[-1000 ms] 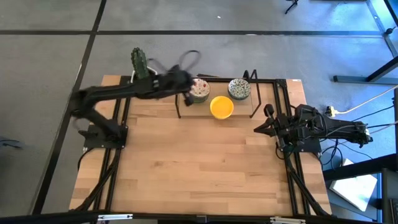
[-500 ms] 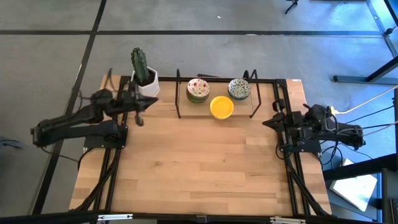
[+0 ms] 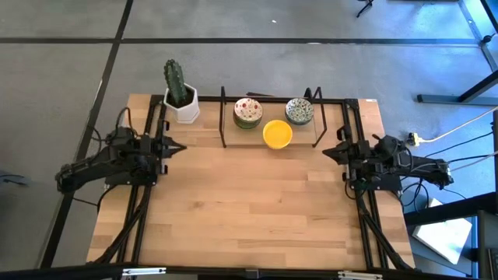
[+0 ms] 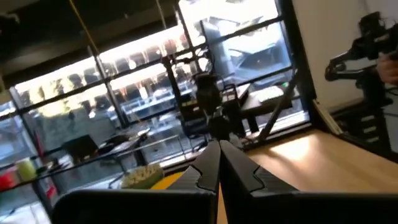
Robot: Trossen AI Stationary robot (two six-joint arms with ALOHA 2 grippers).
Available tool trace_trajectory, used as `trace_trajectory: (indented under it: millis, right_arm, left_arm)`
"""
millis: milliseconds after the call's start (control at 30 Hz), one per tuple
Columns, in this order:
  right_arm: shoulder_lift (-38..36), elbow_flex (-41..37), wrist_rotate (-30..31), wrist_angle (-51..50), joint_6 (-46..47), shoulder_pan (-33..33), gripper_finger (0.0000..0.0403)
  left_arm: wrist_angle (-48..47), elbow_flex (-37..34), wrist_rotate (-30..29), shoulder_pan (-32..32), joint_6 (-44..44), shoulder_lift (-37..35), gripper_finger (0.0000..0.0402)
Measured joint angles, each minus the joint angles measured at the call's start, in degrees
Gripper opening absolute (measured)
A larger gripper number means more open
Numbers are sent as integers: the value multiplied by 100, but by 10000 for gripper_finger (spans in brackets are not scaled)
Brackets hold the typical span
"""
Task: Pick & Place Mini bowls
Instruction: Return to Home Position
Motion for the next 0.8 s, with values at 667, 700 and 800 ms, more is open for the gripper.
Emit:
trace_trajectory:
  millis: [667,700,800]
  right_arm:
    - [-17,-818,255,831,-88,-131,2]
    - [-18,-832,257,824,-68,-131,2]
    - [-16,-844,253,705,31,-131,3]
  left_arm:
    - [465,-1061,1251,-15,413,-10,2]
    - [525,-1059,1228,-38,386,-14,2]
    - [316,-1063,919,-139,423,-14,1]
